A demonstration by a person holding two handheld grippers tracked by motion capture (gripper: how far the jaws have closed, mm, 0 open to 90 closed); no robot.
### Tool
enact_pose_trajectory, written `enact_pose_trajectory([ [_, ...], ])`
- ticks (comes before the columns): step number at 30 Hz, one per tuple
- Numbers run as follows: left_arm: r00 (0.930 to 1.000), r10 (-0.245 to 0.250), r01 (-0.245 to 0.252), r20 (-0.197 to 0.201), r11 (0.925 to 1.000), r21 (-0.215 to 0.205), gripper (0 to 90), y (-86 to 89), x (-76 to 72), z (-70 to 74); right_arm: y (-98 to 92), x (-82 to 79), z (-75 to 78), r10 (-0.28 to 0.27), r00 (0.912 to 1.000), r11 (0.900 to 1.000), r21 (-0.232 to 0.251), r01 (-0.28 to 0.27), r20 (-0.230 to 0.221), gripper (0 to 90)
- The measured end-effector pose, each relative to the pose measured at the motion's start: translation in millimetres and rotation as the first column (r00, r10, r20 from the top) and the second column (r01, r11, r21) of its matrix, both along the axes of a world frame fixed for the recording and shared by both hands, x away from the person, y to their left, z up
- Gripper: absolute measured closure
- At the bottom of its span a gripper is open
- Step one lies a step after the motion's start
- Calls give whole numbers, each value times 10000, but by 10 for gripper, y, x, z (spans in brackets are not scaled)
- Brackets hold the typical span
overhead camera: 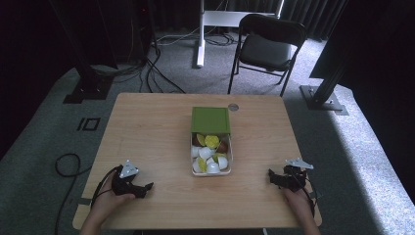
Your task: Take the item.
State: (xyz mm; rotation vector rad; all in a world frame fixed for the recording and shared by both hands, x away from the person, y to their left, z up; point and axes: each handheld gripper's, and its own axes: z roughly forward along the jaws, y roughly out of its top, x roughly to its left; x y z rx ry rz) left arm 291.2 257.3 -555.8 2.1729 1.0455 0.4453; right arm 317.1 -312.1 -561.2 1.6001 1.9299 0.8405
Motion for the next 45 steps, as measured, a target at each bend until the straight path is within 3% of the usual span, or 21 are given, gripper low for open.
enact_pose_trajectory([
  [10,10000,38,-38,19,10000,-41,96,-56,-12,16,0,0,0,-2,10000,10000,-1,2,-2,113],
  [26,9977,-538,549,412,9982,-251,96,-234,43,273,0,0,0,-1,10000,10000,2,1,-1,114],
  [39,9882,-1181,1241,973,9906,-582,97,-455,166,625,2,0,2,-15,10000,10000,13,15,-15,114],
  [45,9815,-1478,1539,1216,9872,-424,97,-552,202,767,2,0,2,-15,10000,10000,14,15,-15,114],
])
